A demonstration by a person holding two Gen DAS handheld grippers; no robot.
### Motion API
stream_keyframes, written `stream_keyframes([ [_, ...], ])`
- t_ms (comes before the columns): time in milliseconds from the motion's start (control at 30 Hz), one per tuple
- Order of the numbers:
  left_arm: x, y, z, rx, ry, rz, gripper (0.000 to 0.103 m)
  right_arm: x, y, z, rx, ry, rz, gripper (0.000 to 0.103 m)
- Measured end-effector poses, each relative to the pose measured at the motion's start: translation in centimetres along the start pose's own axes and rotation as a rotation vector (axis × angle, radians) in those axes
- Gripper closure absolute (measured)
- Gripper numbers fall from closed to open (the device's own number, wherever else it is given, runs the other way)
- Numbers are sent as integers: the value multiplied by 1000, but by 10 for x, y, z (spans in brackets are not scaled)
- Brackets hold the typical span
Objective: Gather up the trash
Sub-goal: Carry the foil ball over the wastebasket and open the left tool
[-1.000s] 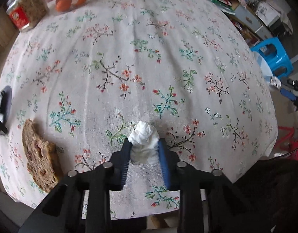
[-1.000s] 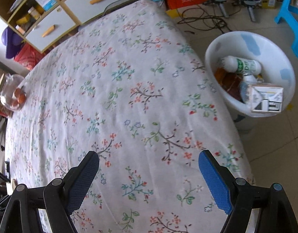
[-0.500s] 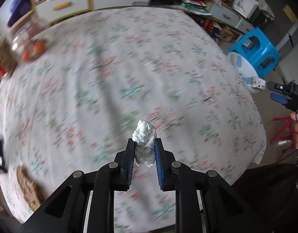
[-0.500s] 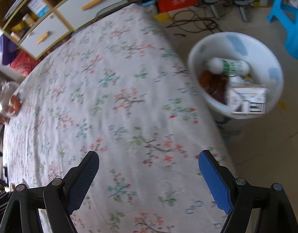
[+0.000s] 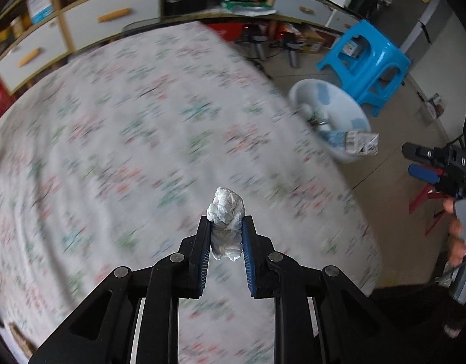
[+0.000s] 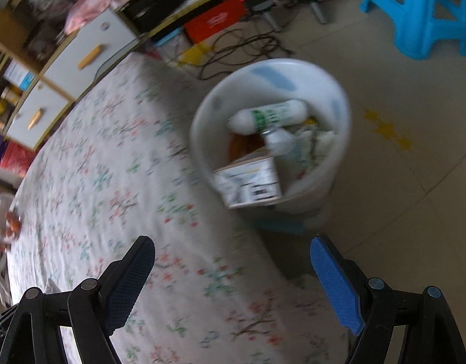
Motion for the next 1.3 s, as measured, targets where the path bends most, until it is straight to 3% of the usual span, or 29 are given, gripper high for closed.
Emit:
stream_keyframes([
  [267,-41,55,-61,-19,-62,-7,82,12,22,-39,-116,5,-35,15],
  [567,-75,104,-93,28,-104,-40,81,17,31,-62,-186,1,-46,15],
  [667,-82,115,-99,48,-149,-52,78,18,33,-67,-201,-10,-57,15],
  [767,-82,121,-99,77,-166,-69,58,19,35,-70,-212,-18,-63,15],
  [833,-78,121,-96,96,-143,-88,32,19,35,-72,-214,-25,-70,15],
  [900,-69,121,-93,105,-145,-119,27,22,35,-71,-203,-41,-83,15],
  [1100,-44,102,-73,165,-135,-136,24,27,34,-61,-169,-48,-107,15],
  [1200,-34,81,-62,163,-75,-125,20,32,31,-54,-150,-47,-121,15],
  [1300,-24,60,-50,138,30,-116,17,37,26,-42,-114,-51,-135,15],
])
Point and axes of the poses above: each gripper's, at about its wrist camera, not at the fingertips, and x roughly against the way its jaws point, z to its left, y to its top, the point moved 5 cm from there along -x, roughly the way its jaws point, and after that the axes turned 3 degrees about -x, right-handed, at the moved point
